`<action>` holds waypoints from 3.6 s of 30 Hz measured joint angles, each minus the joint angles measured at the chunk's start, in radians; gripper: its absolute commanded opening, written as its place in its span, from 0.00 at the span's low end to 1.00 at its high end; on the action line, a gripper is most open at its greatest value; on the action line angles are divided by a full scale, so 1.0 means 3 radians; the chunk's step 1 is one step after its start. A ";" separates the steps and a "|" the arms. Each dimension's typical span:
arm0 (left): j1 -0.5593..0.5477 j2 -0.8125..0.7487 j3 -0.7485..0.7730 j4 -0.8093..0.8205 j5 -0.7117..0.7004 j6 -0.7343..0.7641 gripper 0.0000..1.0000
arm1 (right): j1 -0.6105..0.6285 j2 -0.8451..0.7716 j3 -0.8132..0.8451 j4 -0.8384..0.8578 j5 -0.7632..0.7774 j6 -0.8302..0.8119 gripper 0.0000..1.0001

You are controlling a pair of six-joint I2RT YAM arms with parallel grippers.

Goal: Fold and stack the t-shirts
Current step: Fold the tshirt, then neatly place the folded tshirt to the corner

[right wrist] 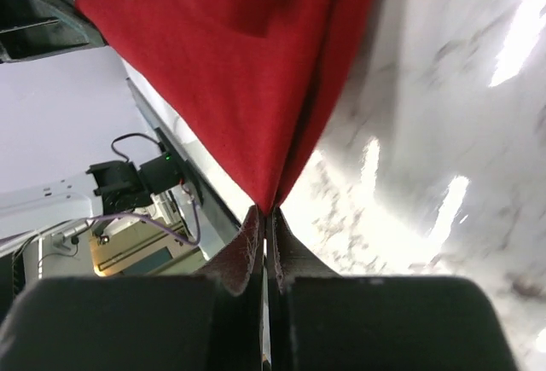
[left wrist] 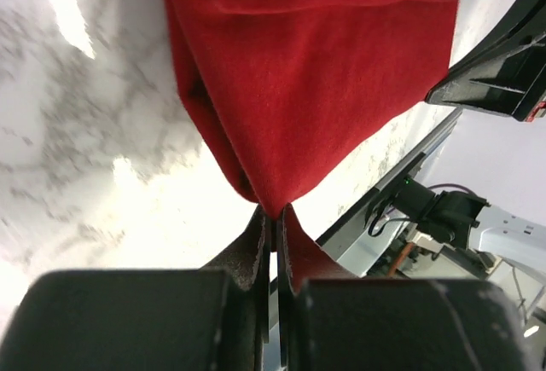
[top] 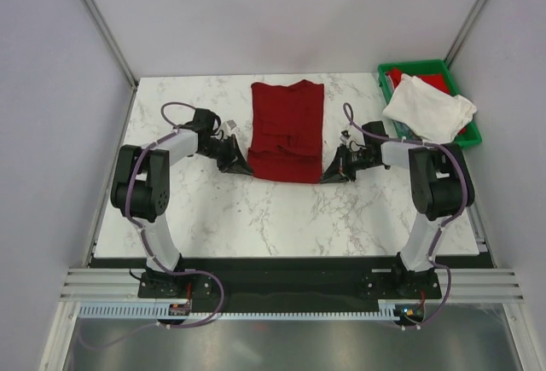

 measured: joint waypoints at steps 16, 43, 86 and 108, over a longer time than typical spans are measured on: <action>-0.0301 -0.1061 -0.0543 -0.0070 -0.0127 0.0126 0.02 | -0.0062 -0.1509 -0.0914 -0.0038 -0.0172 0.0245 0.00; -0.0170 0.0807 0.2113 -0.0207 -0.0301 0.0450 0.02 | -0.0285 0.0395 0.1606 0.0100 0.0134 -0.0033 0.00; 0.0275 0.1886 0.3016 -0.0108 -0.0104 0.0581 0.78 | -0.0201 0.1554 0.2968 0.0160 0.0175 -0.0436 0.48; -0.0036 0.2459 0.3232 0.0530 0.0491 -0.0045 0.02 | -0.0192 0.1596 0.2682 -0.0004 0.0167 -0.0573 0.48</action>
